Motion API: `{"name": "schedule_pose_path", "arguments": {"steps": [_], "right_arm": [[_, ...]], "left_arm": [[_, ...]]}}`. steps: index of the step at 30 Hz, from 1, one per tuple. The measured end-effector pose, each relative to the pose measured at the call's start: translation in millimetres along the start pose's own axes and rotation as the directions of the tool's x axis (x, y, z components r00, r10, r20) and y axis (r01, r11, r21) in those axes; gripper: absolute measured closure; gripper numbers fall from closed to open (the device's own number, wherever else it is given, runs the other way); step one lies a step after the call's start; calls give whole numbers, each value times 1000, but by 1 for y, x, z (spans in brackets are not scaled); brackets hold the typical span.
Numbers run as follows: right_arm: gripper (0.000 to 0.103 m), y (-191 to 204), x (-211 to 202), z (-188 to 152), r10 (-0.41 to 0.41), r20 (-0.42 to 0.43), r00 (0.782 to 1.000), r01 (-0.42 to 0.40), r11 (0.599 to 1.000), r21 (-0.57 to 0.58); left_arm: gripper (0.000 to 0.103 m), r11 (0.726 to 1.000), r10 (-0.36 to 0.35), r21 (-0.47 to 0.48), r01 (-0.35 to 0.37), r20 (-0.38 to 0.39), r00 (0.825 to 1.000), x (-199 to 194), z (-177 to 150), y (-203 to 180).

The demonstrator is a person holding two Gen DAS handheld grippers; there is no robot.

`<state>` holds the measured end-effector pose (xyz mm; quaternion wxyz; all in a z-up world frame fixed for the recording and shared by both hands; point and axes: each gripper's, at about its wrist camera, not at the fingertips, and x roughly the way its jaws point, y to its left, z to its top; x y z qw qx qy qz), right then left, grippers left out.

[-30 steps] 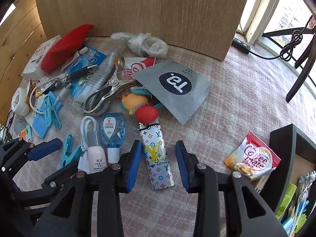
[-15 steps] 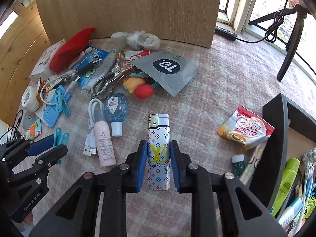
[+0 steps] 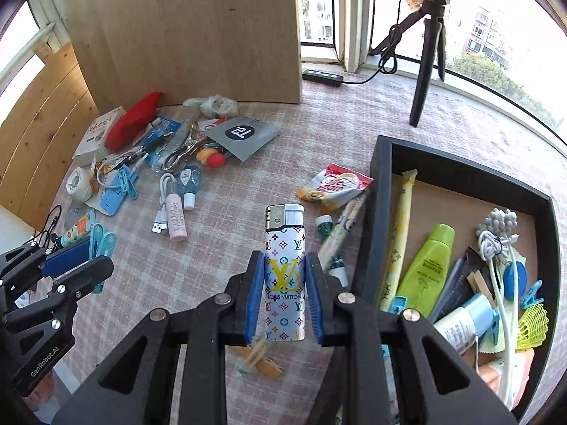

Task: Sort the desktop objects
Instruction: 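Carry the blue clothespin and lighter into the tray and release both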

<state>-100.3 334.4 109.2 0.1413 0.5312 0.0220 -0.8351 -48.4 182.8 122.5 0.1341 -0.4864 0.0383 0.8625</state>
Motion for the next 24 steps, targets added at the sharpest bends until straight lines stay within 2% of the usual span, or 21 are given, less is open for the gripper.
{"name": "schedule_pose_path", "arguments": {"steps": [8, 15, 22, 24], "right_arm": [[80, -83, -42, -35, -74, 14, 997, 72, 992, 101], [80, -147, -63, -70, -124, 8, 992, 120, 976, 184], [80, -186, -74, -87, -139, 5, 990, 134, 965, 225], [80, -189, -76, -89, -128, 7, 992, 123, 969, 215]], "left_arm": [[81, 993, -94, 67, 94, -6, 996, 11, 15, -83], [81, 981, -152, 114, 154, -27, 988, 23, 23, -151], [81, 973, -177, 143, 180, -35, 984, 29, 28, -195], [78, 973, -174, 150, 177, -33, 984, 29, 29, -202]]}}
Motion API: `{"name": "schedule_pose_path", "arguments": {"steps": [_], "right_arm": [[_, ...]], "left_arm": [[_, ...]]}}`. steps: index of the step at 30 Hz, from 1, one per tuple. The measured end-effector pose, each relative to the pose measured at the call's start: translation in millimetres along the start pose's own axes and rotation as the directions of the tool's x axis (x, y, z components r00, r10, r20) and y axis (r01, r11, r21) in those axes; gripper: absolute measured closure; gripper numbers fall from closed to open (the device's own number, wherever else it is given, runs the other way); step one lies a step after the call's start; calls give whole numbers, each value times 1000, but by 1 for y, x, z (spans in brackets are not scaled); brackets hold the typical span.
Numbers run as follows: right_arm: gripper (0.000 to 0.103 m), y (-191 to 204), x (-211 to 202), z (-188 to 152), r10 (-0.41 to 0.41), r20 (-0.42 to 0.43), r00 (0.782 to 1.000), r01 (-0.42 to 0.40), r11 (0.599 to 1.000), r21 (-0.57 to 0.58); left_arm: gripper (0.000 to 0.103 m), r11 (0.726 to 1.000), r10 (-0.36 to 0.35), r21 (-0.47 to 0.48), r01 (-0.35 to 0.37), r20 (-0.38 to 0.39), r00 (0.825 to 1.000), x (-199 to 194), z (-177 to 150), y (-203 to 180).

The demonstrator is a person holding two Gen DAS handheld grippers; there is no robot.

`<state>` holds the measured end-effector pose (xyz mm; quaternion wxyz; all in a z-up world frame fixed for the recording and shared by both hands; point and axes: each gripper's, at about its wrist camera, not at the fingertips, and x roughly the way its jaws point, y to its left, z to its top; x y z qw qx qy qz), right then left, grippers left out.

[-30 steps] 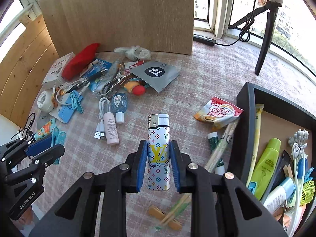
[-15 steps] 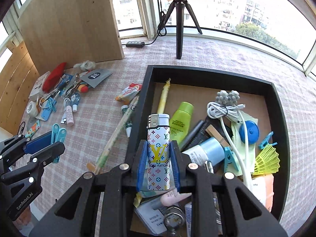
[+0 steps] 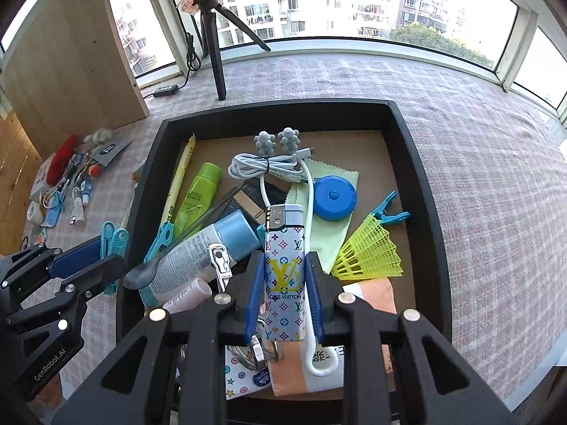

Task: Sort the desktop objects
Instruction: 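Carry the blue clothespin and lighter into the tray and release both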

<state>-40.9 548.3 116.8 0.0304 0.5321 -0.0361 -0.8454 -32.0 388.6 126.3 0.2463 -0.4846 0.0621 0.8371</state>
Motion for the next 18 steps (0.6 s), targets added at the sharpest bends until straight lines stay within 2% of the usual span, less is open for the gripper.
{"name": "schedule_pose_path", "arguments": {"steps": [1, 2, 3, 4, 18], "right_arm": [[76, -1, -1, -1, 1, 3, 1000, -1, 1000, -5], [68, -2, -2, -1, -4, 7, 1000, 5, 1000, -7], [64, -3, -4, -1, -7, 13, 1000, 7, 1000, -8], [60, -3, -6, -1, -5, 19, 1000, 5, 1000, -10], [60, 9, -12, -3, 18, 34, 999, -16, 999, -46]], "left_arm": [[64, 1000, 6, 2, -6, -1, 1000, 1, 1, -3], [50, 1000, 10, 1, -10, 3, 1000, 0, 1, -5], [47, 1000, 14, 1, -14, 12, 1000, -1, 1, -7], [47, 1000, 17, 2, -17, 19, 1000, -2, 2, -8], [48, 998, 57, 4, -57, 44, 997, -15, -2, -8]]}}
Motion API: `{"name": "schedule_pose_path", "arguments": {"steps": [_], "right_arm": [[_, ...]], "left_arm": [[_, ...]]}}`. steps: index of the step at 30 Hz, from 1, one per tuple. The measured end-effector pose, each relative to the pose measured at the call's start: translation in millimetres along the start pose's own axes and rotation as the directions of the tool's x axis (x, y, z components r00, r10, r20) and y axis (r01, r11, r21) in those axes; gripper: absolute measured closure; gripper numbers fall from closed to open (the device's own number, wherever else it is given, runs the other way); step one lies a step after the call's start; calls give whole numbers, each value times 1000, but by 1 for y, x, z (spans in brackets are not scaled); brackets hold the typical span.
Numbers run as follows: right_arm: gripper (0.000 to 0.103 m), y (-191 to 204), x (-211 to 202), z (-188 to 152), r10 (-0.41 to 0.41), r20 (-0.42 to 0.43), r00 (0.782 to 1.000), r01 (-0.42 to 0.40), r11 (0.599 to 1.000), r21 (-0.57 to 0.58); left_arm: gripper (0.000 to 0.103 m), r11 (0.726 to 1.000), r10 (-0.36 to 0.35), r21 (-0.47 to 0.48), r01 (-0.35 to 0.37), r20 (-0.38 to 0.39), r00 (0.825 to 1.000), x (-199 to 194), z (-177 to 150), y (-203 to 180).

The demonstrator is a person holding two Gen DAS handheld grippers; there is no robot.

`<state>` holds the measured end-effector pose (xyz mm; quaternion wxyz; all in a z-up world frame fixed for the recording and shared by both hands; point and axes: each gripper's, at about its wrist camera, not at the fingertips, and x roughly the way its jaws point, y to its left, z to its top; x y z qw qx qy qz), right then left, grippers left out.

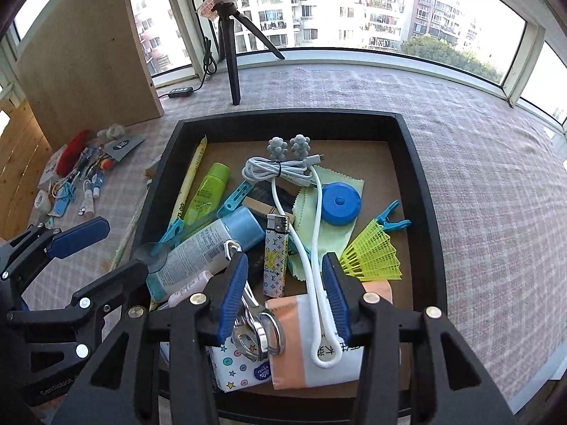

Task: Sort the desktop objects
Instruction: 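Carry the blue clothespin and lighter into the tray and release both, then move both open grippers back over the pile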

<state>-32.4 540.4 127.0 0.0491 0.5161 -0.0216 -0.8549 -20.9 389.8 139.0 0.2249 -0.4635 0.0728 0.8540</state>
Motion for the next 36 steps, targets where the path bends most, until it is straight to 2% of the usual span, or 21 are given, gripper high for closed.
{"name": "schedule_pose_path", "arguments": {"steps": [12, 20, 28, 36], "right_arm": [[60, 30, -2, 0, 23, 9, 1000, -22, 999, -26], [60, 67, 0, -5, 39, 11, 999, -38, 998, -54], [60, 111, 5, -9, 65, -2, 998, -65, 994, -88], [60, 164, 24, -2, 107, -26, 994, -110, 985, -136]], "left_arm": [[48, 999, 25, -26, -25, 3, 1000, -16, -14, 29], [47, 996, 55, -67, -55, -6, 998, -30, -32, 65], [45, 989, 95, -112, -97, -24, 995, -38, -56, 114], [45, 967, 150, -197, -161, -71, 986, -35, -79, 190]]}}
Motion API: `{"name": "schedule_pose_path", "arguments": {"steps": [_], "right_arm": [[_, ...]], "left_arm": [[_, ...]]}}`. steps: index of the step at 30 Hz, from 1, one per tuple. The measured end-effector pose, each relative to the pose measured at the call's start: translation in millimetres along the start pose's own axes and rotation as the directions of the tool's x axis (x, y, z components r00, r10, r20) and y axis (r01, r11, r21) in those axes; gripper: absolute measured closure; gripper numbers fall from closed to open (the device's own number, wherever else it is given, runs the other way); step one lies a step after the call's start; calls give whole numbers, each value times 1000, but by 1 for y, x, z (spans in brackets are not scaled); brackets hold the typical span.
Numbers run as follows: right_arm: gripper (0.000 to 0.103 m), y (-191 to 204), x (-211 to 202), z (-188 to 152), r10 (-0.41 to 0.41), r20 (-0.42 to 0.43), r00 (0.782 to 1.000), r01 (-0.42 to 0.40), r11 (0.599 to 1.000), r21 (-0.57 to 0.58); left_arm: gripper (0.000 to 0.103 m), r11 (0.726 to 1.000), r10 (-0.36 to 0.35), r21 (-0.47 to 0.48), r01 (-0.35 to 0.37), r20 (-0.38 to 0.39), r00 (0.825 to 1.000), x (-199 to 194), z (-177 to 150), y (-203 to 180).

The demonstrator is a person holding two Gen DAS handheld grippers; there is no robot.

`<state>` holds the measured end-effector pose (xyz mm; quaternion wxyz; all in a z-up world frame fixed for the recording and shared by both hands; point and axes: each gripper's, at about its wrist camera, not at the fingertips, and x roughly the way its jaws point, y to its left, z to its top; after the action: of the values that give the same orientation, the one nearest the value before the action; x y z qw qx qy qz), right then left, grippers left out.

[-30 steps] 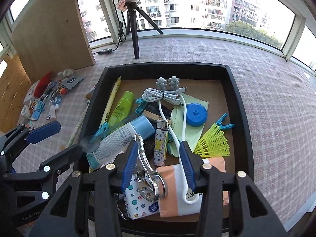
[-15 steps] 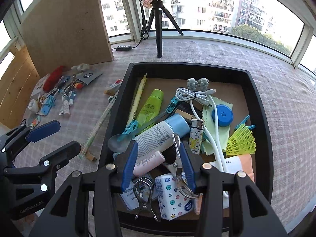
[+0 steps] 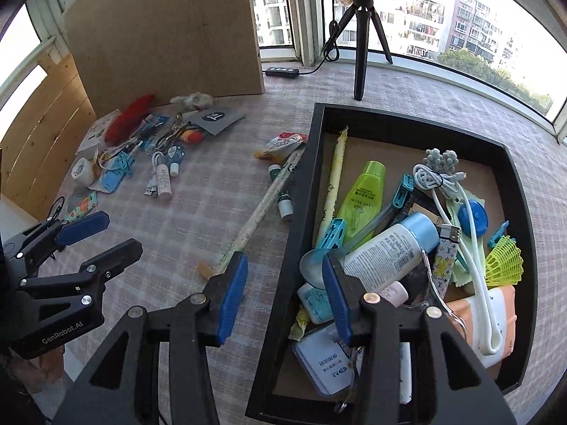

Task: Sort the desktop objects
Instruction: 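Move both open grippers back over the pile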

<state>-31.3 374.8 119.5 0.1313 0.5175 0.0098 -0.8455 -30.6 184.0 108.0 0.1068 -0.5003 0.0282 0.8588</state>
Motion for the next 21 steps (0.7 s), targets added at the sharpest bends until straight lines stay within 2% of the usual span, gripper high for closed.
{"name": "schedule_pose_path", "arguments": {"steps": [9, 21], "right_arm": [[60, 61, 42, 32, 66, -48, 997, -70, 994, -87], [62, 126, 110, 61, 98, -127, 987, -122, 973, -195]], "left_arm": [[45, 992, 4, -125, -10, -45, 999, 32, 13, 80], [45, 986, -19, -164, 5, -81, 997, 80, 38, 111]]}}
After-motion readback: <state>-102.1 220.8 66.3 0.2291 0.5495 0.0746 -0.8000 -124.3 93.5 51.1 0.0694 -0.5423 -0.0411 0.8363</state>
